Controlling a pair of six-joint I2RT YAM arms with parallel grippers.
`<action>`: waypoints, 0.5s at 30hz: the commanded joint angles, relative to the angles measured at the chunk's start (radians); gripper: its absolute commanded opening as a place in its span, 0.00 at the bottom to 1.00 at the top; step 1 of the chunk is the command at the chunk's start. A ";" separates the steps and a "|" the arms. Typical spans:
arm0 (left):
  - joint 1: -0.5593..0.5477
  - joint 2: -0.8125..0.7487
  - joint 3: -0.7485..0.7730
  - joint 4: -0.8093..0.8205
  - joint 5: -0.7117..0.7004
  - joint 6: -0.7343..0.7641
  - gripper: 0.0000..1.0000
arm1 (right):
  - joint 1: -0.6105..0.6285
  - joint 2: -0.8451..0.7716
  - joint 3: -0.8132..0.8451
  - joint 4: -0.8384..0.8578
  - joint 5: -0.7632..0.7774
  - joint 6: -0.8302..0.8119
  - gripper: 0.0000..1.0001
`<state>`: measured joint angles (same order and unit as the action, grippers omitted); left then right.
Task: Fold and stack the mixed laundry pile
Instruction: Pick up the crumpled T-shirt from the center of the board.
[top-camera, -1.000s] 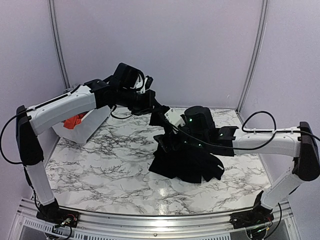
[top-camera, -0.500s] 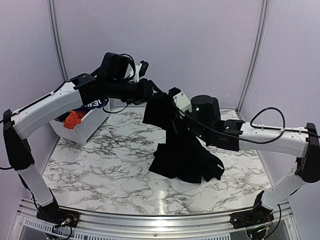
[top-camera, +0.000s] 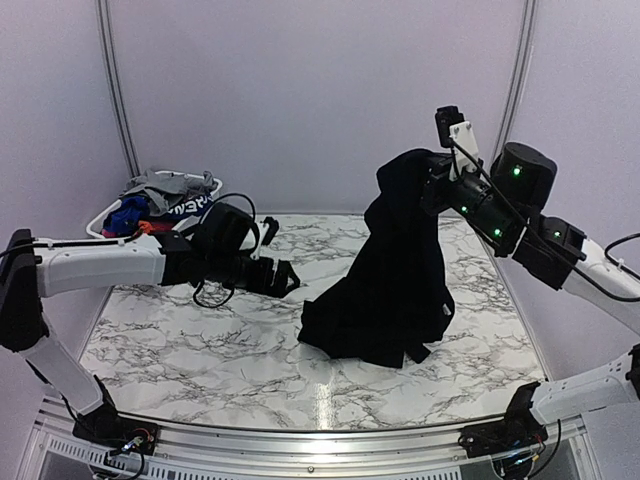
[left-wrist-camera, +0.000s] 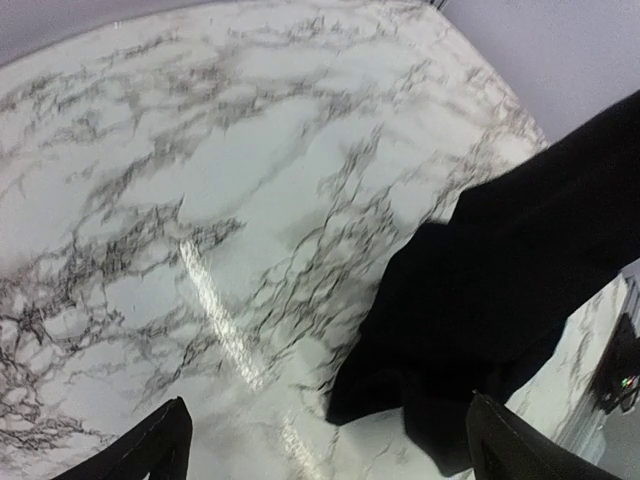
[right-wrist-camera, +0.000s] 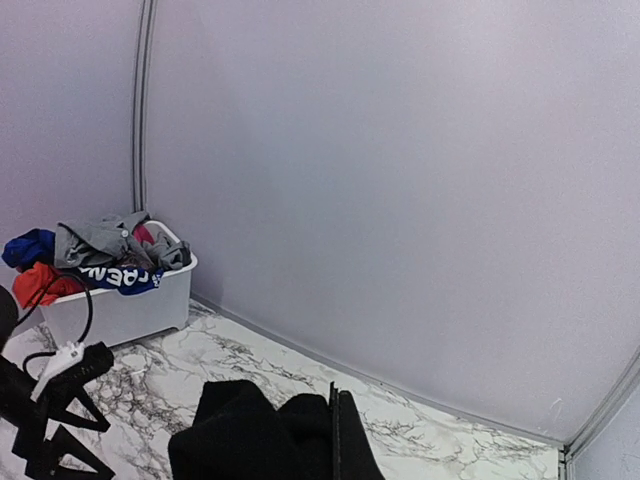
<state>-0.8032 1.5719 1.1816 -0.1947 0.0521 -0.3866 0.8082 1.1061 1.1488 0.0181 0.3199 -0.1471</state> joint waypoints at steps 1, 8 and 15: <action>-0.004 0.018 -0.114 0.182 0.059 0.059 0.99 | -0.014 -0.028 0.070 -0.043 -0.087 0.000 0.00; -0.026 0.090 -0.176 0.388 0.192 0.181 0.99 | -0.016 -0.013 0.166 -0.032 -0.172 -0.014 0.00; -0.041 0.083 -0.155 0.400 0.198 0.234 0.99 | -0.016 0.070 0.345 -0.034 -0.300 -0.001 0.00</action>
<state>-0.8402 1.6711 1.0111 0.1337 0.2188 -0.2070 0.8021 1.1374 1.3674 -0.0624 0.1287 -0.1558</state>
